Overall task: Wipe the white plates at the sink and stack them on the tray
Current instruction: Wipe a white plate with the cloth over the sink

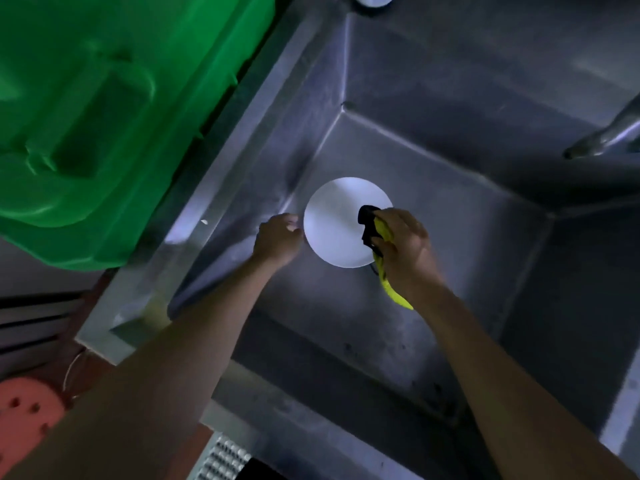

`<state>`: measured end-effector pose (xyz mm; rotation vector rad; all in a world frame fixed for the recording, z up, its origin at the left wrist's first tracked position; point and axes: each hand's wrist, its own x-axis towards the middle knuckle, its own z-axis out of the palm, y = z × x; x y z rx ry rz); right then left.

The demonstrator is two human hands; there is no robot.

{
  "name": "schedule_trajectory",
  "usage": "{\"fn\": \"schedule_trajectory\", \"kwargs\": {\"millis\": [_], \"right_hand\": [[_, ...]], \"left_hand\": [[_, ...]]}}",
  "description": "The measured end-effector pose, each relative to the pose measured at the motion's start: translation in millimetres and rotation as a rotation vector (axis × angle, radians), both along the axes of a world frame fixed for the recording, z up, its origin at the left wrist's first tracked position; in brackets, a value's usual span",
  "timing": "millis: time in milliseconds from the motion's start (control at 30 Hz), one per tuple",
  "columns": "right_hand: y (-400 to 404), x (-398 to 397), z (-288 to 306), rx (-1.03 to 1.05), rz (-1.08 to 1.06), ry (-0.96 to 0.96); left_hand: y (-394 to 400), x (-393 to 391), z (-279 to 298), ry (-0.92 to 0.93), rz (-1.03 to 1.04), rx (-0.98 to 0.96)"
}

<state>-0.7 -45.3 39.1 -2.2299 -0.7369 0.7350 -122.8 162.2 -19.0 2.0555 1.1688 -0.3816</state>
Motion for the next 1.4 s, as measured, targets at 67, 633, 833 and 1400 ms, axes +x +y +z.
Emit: {"fn": "schedule_trajectory", "kwargs": {"millis": [67, 633, 833, 1400], "right_hand": [[4.2, 3.4, -15.3, 0.008, 0.004, 0.012], [-3.4, 21.6, -45.7, 0.09, -0.057, 0.04], [-27.6, 18.2, -39.6, 0.126, -0.177, 0.168], [-82.5, -16.5, 1.5, 0.081, -0.198, 0.006]], "left_hand": [[2.2, 4.1, -18.7, 0.027, 0.019, -0.021], [-19.2, 42.5, -62.5, -0.163, 0.672, -0.315], [-36.3, 38.3, -50.4, -0.122, 0.716, -0.318], [-92.9, 24.0, 22.7, -0.307, 0.701, -0.75]]}}
